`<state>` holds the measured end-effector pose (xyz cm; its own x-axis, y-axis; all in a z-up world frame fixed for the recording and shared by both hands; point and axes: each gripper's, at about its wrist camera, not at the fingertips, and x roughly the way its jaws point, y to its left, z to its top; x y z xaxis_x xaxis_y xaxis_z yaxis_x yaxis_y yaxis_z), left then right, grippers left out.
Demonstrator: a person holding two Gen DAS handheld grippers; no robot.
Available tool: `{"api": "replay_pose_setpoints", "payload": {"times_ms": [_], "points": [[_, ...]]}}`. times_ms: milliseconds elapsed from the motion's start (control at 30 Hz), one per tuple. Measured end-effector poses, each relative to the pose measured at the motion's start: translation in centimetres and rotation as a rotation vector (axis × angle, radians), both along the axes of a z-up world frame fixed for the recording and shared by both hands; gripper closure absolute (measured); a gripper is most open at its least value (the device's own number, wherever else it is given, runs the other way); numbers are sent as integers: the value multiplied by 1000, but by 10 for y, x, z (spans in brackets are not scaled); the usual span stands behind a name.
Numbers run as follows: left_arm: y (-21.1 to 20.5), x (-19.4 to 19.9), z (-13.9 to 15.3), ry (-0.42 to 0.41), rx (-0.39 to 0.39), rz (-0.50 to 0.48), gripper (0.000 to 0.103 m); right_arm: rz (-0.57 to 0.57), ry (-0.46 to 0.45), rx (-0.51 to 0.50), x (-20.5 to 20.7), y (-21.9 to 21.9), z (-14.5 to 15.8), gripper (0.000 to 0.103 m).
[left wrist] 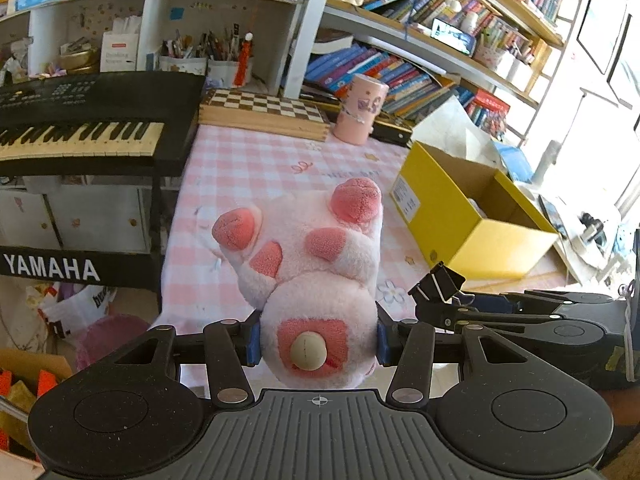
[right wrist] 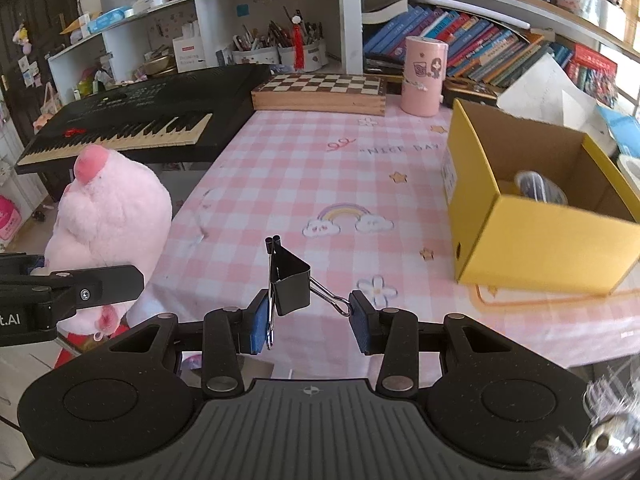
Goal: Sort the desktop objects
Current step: 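Lift the pink pig and binder clip and carry both toward the yellow box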
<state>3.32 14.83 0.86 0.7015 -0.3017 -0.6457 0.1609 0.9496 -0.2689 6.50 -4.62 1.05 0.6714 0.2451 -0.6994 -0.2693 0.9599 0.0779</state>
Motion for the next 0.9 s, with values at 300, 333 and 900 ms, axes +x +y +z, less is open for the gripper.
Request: {"api": "replay_pose_setpoints", "payload": {"times_ms": [300, 333, 900], "points": [[-18, -9, -5, 21, -1, -92, 54, -80, 20, 12, -32, -18, -8, 65], [-20, -8, -5, 22, -1, -104, 54, -91, 21, 13, -35, -20, -8, 65], [-75, 4, -11, 35, -3, -300, 54, -281, 38, 13, -63, -72, -12, 64]]}}
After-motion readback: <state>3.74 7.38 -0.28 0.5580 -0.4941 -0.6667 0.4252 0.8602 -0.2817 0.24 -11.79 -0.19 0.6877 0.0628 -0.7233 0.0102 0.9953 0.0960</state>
